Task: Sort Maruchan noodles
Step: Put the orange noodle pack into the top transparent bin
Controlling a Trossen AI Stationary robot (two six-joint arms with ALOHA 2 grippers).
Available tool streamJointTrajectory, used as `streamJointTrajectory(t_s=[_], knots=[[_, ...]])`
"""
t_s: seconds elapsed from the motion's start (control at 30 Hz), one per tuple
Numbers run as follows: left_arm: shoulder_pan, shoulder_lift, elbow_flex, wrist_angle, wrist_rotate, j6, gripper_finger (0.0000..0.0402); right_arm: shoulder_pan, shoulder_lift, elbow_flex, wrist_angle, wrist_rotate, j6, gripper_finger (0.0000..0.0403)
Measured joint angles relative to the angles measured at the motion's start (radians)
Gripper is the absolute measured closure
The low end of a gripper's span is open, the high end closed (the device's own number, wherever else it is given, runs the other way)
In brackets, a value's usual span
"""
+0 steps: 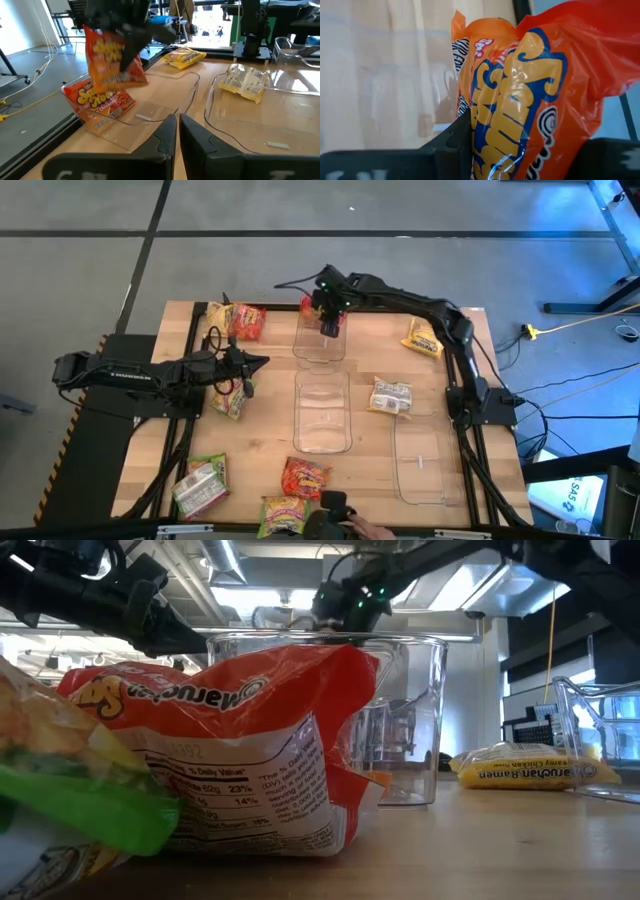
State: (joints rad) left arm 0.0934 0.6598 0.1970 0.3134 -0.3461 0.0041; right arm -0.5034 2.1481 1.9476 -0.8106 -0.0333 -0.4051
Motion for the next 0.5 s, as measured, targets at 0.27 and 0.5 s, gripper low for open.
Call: streamJointTrajectory(t_s=[0.27,0.5], knots=[[0.0,0.0,0.0,0.0,0.0,-0.001,0.0385,0.0,0.074,0.0,-0.002,0.01,-0.043,0.0275],[0.0,0.0,0.0,0.0,-0.001,-0.001,0.0385,0.0,0.097,0.001,0.034,0.025,-0.068,0.0275]])
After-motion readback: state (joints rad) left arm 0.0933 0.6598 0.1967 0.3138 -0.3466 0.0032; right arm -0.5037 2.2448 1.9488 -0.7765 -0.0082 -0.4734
